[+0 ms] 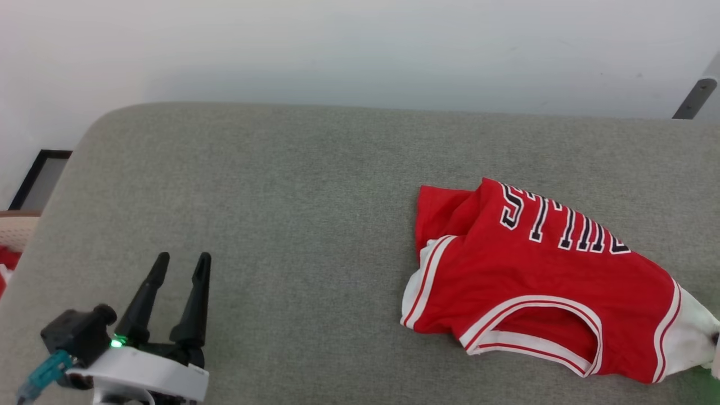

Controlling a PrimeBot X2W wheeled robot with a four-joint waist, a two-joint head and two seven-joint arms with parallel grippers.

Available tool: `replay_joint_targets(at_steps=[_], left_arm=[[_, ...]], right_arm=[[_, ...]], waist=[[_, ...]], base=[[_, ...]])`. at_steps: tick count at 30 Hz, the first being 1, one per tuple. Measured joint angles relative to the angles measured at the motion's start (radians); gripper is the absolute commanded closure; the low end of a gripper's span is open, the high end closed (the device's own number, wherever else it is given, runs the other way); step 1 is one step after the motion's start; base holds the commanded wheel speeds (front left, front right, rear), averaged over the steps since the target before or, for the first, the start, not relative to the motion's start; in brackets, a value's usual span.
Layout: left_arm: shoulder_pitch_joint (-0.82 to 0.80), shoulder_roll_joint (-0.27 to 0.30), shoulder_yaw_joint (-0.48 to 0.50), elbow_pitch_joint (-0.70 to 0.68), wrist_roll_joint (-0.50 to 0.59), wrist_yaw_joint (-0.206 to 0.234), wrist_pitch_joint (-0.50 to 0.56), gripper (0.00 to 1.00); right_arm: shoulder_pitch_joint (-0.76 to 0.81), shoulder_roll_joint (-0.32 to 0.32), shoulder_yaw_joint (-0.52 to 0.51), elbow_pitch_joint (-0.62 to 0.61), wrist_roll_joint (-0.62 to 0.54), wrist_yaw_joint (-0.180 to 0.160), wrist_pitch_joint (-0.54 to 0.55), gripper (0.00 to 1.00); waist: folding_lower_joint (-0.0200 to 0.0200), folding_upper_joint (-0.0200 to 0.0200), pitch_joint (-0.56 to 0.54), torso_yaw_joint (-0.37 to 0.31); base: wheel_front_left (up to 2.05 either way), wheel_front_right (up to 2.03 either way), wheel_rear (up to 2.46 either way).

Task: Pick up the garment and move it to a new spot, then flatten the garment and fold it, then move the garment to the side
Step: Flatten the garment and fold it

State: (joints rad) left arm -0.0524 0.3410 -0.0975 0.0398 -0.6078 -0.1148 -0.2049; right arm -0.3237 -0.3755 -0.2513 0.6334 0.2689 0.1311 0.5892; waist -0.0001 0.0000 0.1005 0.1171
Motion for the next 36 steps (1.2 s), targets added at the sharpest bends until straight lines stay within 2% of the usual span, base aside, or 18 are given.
replay_joint_targets(at_steps=[7, 12, 16, 22, 28, 34, 36], left_arm=[[-0.025, 0.046, -0.032, -0.034, -0.041, -0.004, 0.106, 0.00], [-0.084, 0.095, -0.072, -0.099, -0.087, -0.009, 0.239, 0.00], [-0.152, 0.131, -0.115, -0.129, -0.141, -0.010, 0.386, 0.00], [-0.278, 0.161, -0.189, -0.122, -0.231, -0.010, 0.640, 0.00], [-0.368, 0.151, -0.271, -0.057, -0.311, 0.015, 0.874, 0.00], [-0.398, 0.131, -0.325, 0.021, -0.371, 0.045, 1.025, 0.00], [-0.399, 0.129, -0.333, 0.044, -0.375, 0.045, 1.034, 0.00]], right_arm=[[-0.039, -0.017, 0.059, -0.018, 0.021, 0.000, 0.020, 0.00], [-0.039, -0.030, 0.094, -0.112, 0.042, 0.000, 0.022, 0.00], [-0.023, -0.026, 0.101, -0.216, 0.059, 0.000, 0.005, 0.00], [0.021, 0.038, 0.081, -0.374, 0.064, 0.000, -0.081, 0.00], [0.077, 0.135, 0.070, -0.504, 0.045, 0.000, -0.162, 0.00], [0.114, 0.216, 0.076, -0.577, 0.030, 0.000, -0.193, 0.00], [0.116, 0.235, 0.081, -0.591, 0.030, 0.000, -0.201, 0.00]], waist=[[0.0000, 0.0000, -0.011, -0.027], [0.0000, 0.0000, -0.025, -0.056], [0.0000, 0.0000, -0.036, -0.081], [0.0001, 0.0000, -0.048, -0.124], [0.0001, 0.0000, -0.046, -0.176], [0.0000, 0.0000, -0.020, -0.231], [0.0001, 0.0000, -0.008, -0.249]], base=[[0.00, 0.00, 0.00], [0.00, 0.00, 0.00], [0.00, 0.00, 0.00], [0.00, 0.00, 0.00], [0.00, 0.00, 0.00], [0.00, 0.00, 0.00], [0.00, 0.00, 0.00]])
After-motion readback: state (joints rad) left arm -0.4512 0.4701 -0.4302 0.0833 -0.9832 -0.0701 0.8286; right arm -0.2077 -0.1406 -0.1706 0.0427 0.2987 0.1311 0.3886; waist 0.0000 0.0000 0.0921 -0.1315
